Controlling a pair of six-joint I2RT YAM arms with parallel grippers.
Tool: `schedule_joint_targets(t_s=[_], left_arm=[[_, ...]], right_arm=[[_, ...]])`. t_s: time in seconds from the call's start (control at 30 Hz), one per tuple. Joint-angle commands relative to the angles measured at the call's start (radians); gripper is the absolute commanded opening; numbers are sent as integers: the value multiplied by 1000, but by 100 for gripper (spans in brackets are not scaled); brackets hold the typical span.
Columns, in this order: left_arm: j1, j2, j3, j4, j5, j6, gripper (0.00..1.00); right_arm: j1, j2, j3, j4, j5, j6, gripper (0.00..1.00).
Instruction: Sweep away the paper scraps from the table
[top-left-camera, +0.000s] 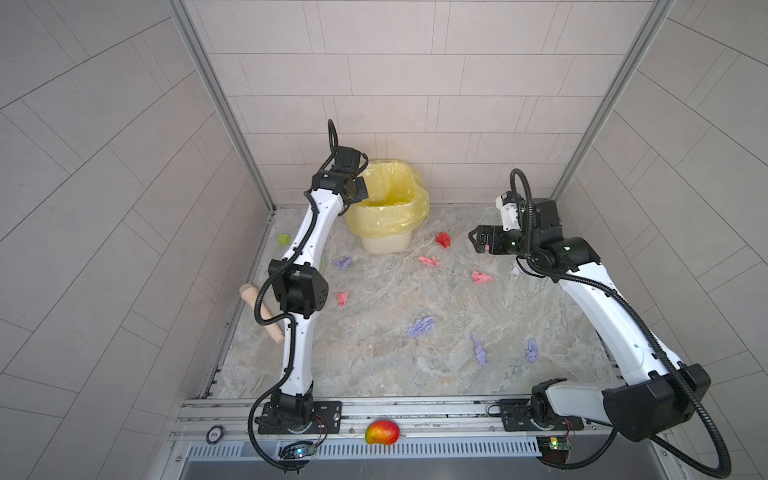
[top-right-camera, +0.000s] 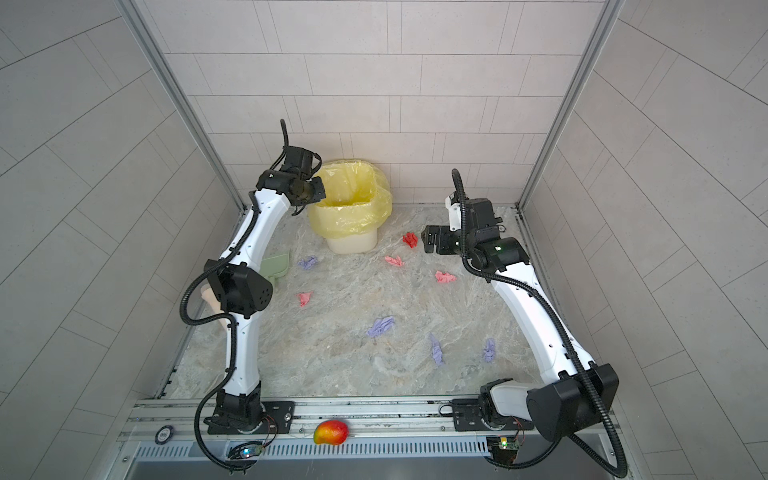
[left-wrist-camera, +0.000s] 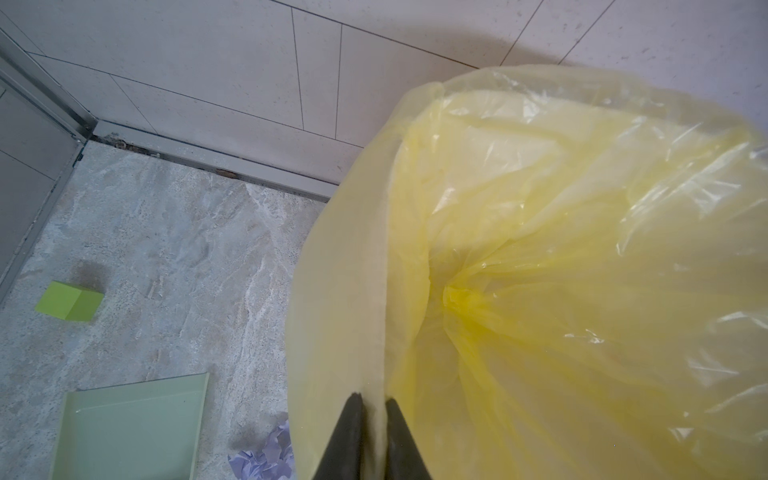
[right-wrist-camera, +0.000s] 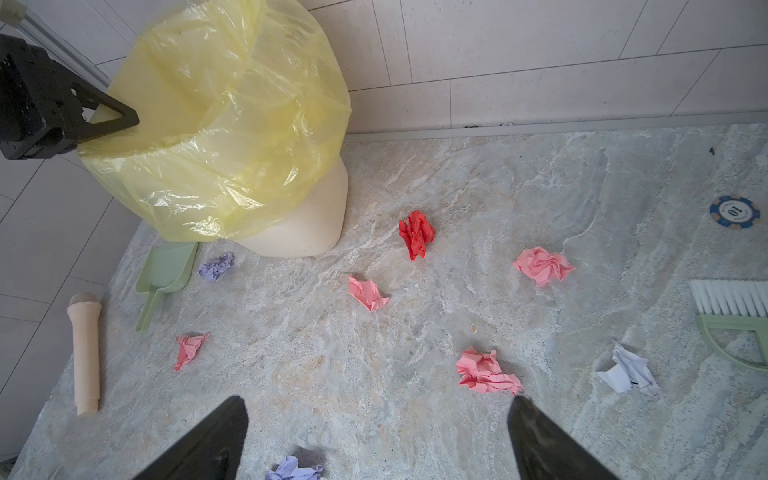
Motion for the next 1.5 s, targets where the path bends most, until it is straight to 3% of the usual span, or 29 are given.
schedule_joint_targets(t_s=[0.0,0.4,0.77,1.03,1.47], left_arm=[[-5,14,39,-12,-12,-24,12],[-6,14,47,13,-53,-27,0],[2,-19,48,6,-196,25,0],[60,-25,43,-3,-233,25,0],[151,-102,-109,42,-288,23,0]], right_arm=[[-9,-36,-15,11,12,6,99],[-20,-48,-38,14,13,8,99],[-23,-48,-36,14,19,14,99],[-21,-47,-30,13,20,16,100],[-22,-43,-29,17,16,30,99]])
